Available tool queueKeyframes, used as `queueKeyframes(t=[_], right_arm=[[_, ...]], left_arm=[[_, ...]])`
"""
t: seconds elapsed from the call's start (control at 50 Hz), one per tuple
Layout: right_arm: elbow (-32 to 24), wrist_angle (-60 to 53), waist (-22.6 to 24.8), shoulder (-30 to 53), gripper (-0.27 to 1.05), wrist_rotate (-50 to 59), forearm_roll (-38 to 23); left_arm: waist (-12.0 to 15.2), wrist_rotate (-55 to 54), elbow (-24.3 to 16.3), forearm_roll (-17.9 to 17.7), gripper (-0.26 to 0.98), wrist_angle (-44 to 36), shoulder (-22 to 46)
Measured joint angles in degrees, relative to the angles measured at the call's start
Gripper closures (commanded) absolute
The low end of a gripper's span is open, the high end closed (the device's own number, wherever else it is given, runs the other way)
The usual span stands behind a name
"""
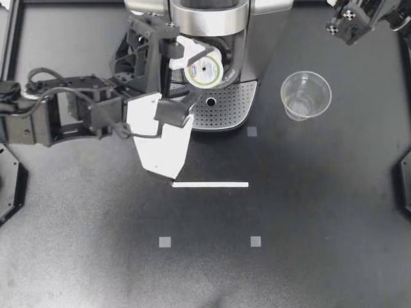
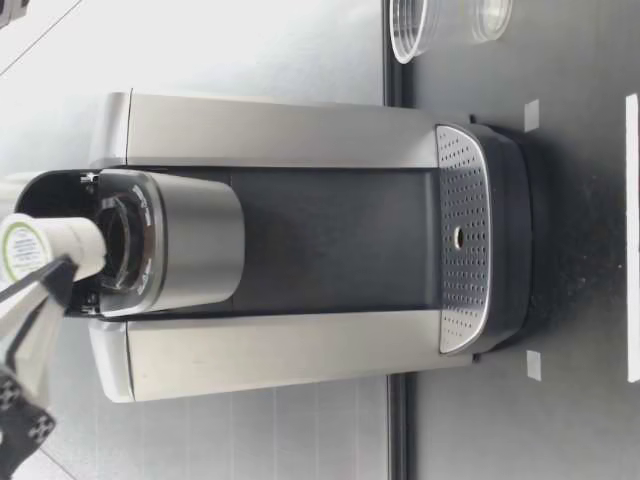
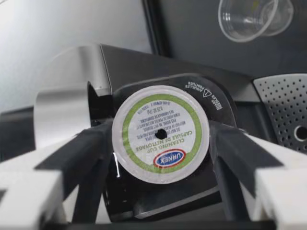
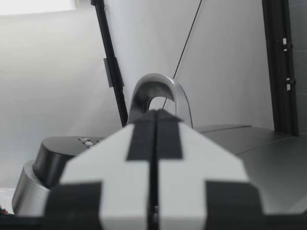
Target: Place the coffee capsule inside the capsule container, then place the cup onto the center of the cup tray, then push the 'Hot Water' and 'Travel Mug' buttons.
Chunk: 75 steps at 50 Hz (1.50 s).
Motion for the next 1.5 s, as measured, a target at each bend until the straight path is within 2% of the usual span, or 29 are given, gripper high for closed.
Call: queueKeyframes(t=[0.68, 0.86, 1.02, 1.3, 1.5], right_arm=[[0.5, -0.4, 0.0, -0.2, 0.73, 0.0, 0.1], [1.0, -0.6, 0.0, -0.2, 0.73, 0.0, 0.2], [1.5, -1.1, 0.0, -0.2, 0.73, 0.8, 0.1], [1.6, -1.8, 0.0, -0.2, 0.73, 1.3, 0.2], [0.6, -1.1, 0.0, 0.4, 0.73, 1.4, 0.4]], left_arm=[[1.5, -0.3, 0.0, 0.6, 0.11, -0.5, 1.8], [1.5, -1.4, -0.1, 2.6, -0.01, -0.7, 2.6], [1.3, -3.4, -0.3, 4.2, -0.02, -0.4, 3.1], [1.3, -4.0, -0.3, 4.7, -0.02, -0.4, 3.1], [-0.4, -10.5, 1.7, 4.8, -0.02, -2.3, 0.1]])
